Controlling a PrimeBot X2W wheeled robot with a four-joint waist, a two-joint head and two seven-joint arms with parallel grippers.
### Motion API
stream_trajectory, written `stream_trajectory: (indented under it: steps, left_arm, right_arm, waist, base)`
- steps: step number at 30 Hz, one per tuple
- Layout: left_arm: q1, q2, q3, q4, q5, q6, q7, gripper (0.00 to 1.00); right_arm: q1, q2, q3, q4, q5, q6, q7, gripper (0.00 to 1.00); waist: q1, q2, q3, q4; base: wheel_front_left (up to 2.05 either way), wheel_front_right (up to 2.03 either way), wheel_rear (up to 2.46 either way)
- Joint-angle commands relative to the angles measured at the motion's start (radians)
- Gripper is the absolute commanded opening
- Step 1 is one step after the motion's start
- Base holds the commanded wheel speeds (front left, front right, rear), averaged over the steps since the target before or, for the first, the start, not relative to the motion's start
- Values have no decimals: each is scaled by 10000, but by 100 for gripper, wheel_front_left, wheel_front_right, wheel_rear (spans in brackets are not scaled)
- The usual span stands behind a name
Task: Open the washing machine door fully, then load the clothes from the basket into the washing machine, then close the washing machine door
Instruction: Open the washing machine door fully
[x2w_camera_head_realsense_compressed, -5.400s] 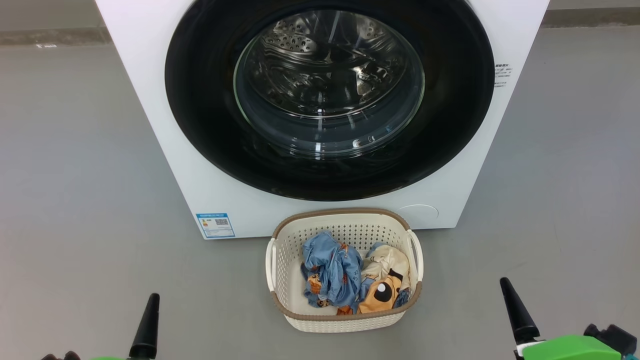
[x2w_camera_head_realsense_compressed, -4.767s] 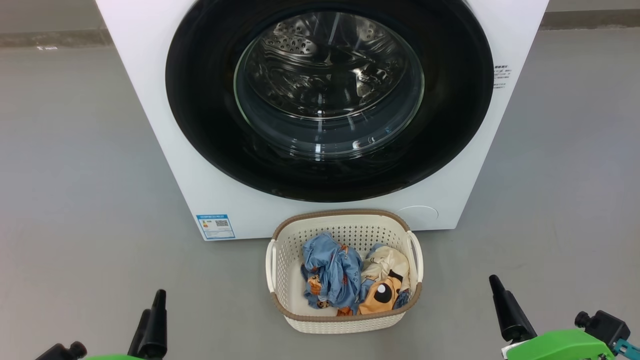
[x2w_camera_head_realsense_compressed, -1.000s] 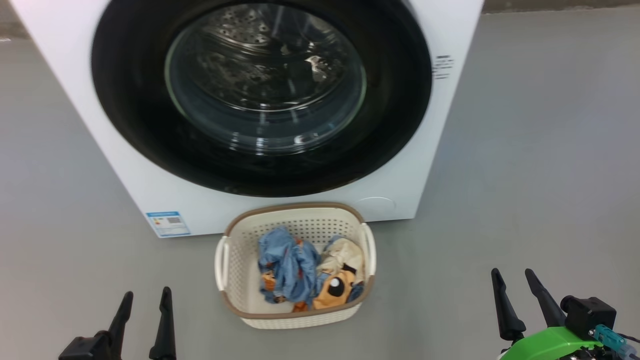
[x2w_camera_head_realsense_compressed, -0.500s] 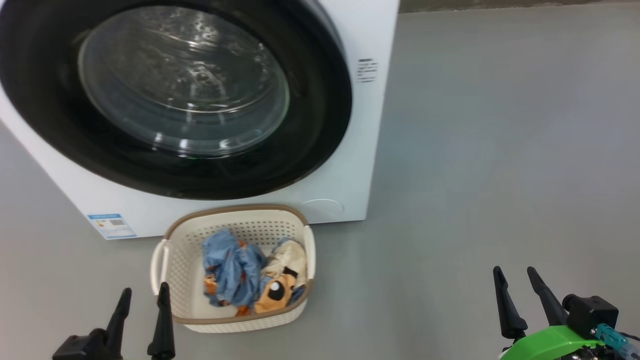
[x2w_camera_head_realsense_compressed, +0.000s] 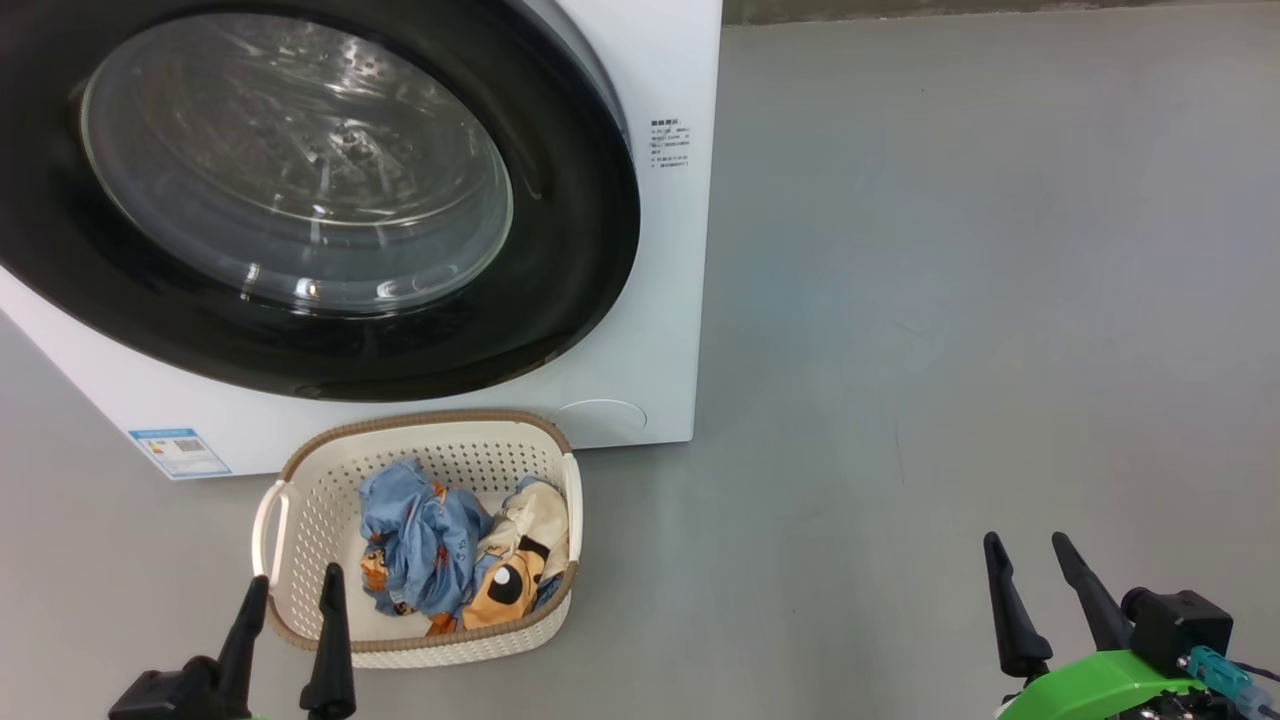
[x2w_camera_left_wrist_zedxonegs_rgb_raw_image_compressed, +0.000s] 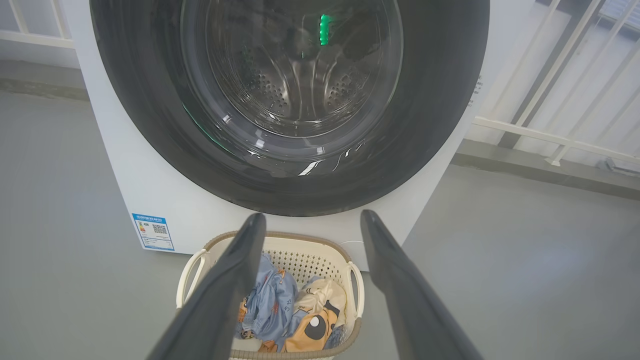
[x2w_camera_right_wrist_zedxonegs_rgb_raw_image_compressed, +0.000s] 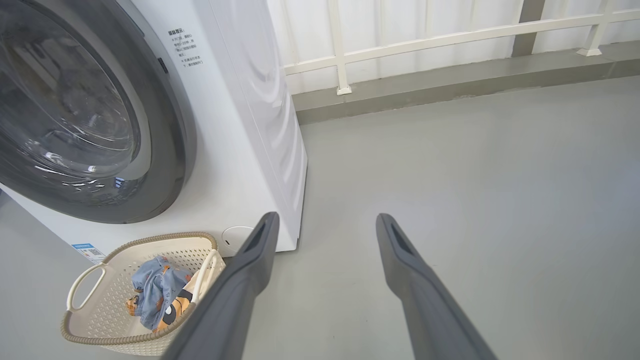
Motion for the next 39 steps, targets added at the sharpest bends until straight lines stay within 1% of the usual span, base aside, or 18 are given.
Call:
stream_trajectory:
  steps: [1, 3, 5, 6, 9, 13, 17, 20, 26, 29, 30, 32, 34, 37, 39]
  left_arm:
    - [-319, 160, 327, -272, -62, -16, -65, 100]
    - [-329, 155, 317, -274, -70, -16, -65, 100]
    - [-337, 147, 308, -277, -78, -16, -65, 100]
    - [-337, 143, 302, -279, -80, -16, -65, 100]
    - [-335, 127, 284, -275, -103, -16, -65, 100]
    - [-346, 109, 207, -269, -142, -16, -65, 100]
    - [-383, 98, 116, -278, -184, -16, -65, 100]
    - [-405, 91, 43, -276, -240, -16, -65, 100]
    - [-520, 86, -66, -302, -300, -16, -65, 100]
    - [-619, 99, -133, -305, -351, -16, -65, 100]
    - [-619, 99, -133, -305, -351, -16, -65, 100]
    - [-680, 114, -185, -298, -414, -16, -65, 100]
    - [-808, 150, -294, -299, -462, -16, -65, 100]
    - [-938, 191, -396, -305, -503, -16, -65, 100]
    - [-1010, 210, -436, -316, -535, -16, -65, 100]
  right_arm:
    - [-330, -14, 333, -206, -129, 16, -122, 100]
    - [-350, -12, 381, -181, -127, 16, -122, 99]
    - [-394, -12, 447, -144, -100, 16, -122, 37]
    - [-429, -16, 501, -122, -65, 16, -122, 0]
    - [-591, -33, 647, -177, 71, 16, -122, 0]
    - [-919, 3, 683, -286, 905, 16, -122, 0]
    - [-1450, 37, 845, -513, 2123, 16, -122, 0]
    - [-1912, 59, 921, -583, 3301, 16, -122, 0]
    - [-3178, 70, 908, -505, 5276, 16, -122, 0]
    - [-3913, -29, 1037, -725, 6045, 16, -122, 0]
    - [-3913, -29, 1037, -725, 6045, 16, -122, 0]
    - [-4320, -157, 1184, -861, 6499, 16, -122, 0]
    - [-4915, -173, 1073, -937, 7498, 16, -122, 0]
    - [-5474, -347, 1185, -828, 8317, 16, -122, 0]
    - [-5824, -510, 1450, -781, 8872, 16, -122, 0]
  waist:
    - [0, 0, 1, 7]
    - [0, 0, 12, 21]
    - [-1, 0, 31, 37]
    - [-1, 0, 37, 46]
    - [-1, 0, 66, 61]
    - [-1, 0, 109, 86]
    - [-1, 0, 173, 107]
    - [-1, 0, 239, 99]
    - [-1, 0, 447, 128]
    - [-1, 0, 572, 173]
    - [-1, 0, 572, 173]
    - [-1, 0, 644, 221]
    - [-1, 0, 772, 341]
    - [-1, 0, 890, 485]
    - [-1, 0, 975, 592]
  base:
    - [0, 0, 0]
    - [0, 0, 0]
    - [0, 0, 0]
    - [0, 0, 0]
    - [0, 0, 0]
    - [0, 0, 0]
    - [0, 0, 0]
    - [0, 0, 0]
    - [0, 0, 0]
    - [0, 0, 0]
    - [0, 0, 0]
    - [0, 0, 0]
    - [0, 0, 0]
    - [0, 0, 0]
    - [0, 0, 0]
